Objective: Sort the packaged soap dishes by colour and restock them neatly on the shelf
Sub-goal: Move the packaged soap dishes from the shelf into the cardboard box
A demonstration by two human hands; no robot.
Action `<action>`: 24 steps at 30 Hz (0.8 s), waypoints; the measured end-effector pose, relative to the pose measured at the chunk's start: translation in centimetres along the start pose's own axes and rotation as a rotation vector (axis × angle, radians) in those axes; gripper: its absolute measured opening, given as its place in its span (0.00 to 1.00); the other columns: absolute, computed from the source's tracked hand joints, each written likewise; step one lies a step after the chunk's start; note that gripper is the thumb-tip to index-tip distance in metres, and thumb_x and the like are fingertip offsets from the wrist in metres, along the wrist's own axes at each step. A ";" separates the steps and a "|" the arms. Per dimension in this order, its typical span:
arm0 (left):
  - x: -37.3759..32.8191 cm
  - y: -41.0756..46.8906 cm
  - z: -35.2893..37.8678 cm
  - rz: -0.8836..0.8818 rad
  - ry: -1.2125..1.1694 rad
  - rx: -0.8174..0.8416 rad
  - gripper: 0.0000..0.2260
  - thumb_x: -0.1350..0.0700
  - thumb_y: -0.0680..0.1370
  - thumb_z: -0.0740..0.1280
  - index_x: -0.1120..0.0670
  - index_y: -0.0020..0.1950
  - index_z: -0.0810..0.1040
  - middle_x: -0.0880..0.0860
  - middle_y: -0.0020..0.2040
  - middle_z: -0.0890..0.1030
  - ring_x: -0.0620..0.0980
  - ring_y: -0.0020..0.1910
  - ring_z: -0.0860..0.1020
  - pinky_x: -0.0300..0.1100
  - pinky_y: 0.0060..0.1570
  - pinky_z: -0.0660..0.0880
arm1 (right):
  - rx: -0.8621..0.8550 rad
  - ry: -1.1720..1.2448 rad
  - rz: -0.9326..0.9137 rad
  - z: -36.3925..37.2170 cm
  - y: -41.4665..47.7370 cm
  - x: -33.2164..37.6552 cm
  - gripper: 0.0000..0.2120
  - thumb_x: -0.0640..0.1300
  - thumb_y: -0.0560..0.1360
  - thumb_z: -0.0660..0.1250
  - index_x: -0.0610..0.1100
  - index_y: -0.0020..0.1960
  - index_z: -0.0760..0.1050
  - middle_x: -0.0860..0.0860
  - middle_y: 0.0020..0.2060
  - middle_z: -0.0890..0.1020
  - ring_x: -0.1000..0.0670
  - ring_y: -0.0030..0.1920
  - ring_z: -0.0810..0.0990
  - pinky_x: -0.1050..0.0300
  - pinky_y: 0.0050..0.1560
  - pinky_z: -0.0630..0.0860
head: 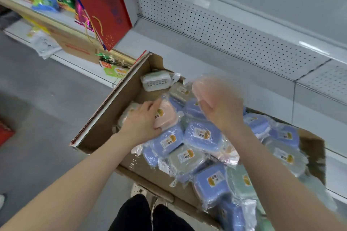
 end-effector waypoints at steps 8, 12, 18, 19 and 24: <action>-3.1 0.6 3.1 0.069 0.064 0.193 0.42 0.44 0.71 0.70 0.48 0.79 0.50 0.53 0.71 0.65 0.58 0.68 0.66 0.51 0.63 0.69 | 0.360 0.035 -0.021 0.9 -6.2 -0.9 0.30 0.61 0.81 0.49 0.44 0.76 0.57 0.42 0.73 0.60 0.37 0.64 0.70 0.46 0.59 0.73; -2.2 0.5 2.9 0.081 0.071 0.172 0.42 0.45 0.70 0.71 0.48 0.78 0.52 0.54 0.68 0.67 0.58 0.65 0.68 0.50 0.61 0.69 | 0.436 -0.099 -0.135 -1.5 -4.7 -0.5 0.33 0.40 0.79 0.60 0.50 0.79 0.48 0.42 0.73 0.61 0.39 0.66 0.70 0.48 0.59 0.74; -2.0 0.4 2.2 0.118 0.064 0.147 0.41 0.46 0.70 0.72 0.50 0.78 0.54 0.54 0.69 0.66 0.58 0.64 0.69 0.49 0.61 0.69 | 0.552 -0.398 -0.481 0.1 -3.5 1.1 0.41 0.34 0.77 0.63 0.60 0.78 0.46 0.52 0.79 0.41 0.41 0.78 0.39 0.43 0.77 0.48; -2.0 0.3 2.1 0.123 0.059 0.140 0.41 0.46 0.70 0.72 0.51 0.78 0.55 0.54 0.69 0.66 0.58 0.64 0.69 0.48 0.61 0.69 | 0.542 -0.389 -0.468 0.2 -3.2 1.3 0.36 0.36 0.79 0.62 0.59 0.78 0.50 0.53 0.79 0.43 0.41 0.78 0.39 0.43 0.77 0.47; -2.0 -0.4 0.9 0.123 0.035 0.118 0.41 0.45 0.71 0.71 0.51 0.78 0.54 0.54 0.70 0.65 0.58 0.64 0.70 0.48 0.61 0.70 | 0.455 -0.361 -0.300 -1.2 -3.3 0.7 0.27 0.42 0.76 0.66 0.42 0.73 0.63 0.44 0.74 0.64 0.41 0.77 0.54 0.45 0.75 0.56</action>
Point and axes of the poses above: each hand's wrist, its own y-axis towards the middle knuckle, its own z-axis out of the palm, x = y × z, the point moved 4 cm from there along y, towards the middle knuckle
